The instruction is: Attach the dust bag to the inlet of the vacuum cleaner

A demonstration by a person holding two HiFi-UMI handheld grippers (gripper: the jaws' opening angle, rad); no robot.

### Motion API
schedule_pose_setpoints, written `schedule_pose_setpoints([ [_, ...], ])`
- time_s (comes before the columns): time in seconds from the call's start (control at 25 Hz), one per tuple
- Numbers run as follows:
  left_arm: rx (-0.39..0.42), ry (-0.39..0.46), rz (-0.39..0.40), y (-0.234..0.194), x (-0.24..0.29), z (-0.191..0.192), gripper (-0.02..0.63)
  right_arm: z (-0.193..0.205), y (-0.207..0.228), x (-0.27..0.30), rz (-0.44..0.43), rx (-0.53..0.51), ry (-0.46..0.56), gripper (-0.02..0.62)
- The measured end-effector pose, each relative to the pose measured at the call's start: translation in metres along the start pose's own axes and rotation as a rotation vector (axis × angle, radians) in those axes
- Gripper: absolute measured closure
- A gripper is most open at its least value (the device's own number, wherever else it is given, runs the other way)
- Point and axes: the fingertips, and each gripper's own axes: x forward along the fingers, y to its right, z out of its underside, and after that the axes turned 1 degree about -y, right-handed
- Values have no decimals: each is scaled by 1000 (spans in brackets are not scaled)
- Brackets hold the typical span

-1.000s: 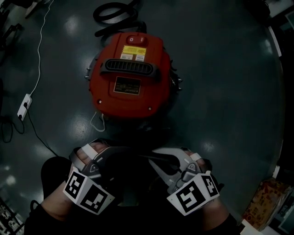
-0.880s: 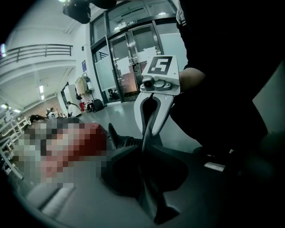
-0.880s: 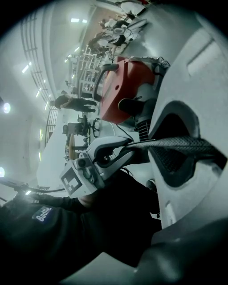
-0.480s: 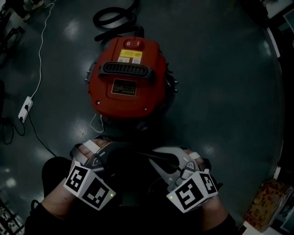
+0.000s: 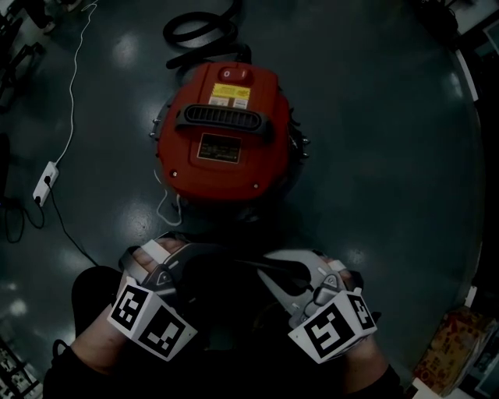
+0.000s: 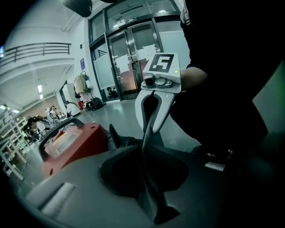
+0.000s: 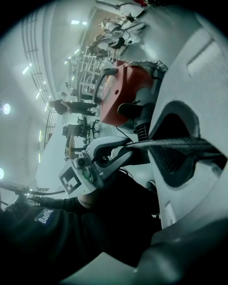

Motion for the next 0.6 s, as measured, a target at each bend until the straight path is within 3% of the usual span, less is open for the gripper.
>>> schedule_pose_setpoints([
  [0.6,-9,-5,20,-3,-1,2,557,7,3,-2,-24,75,18,555],
])
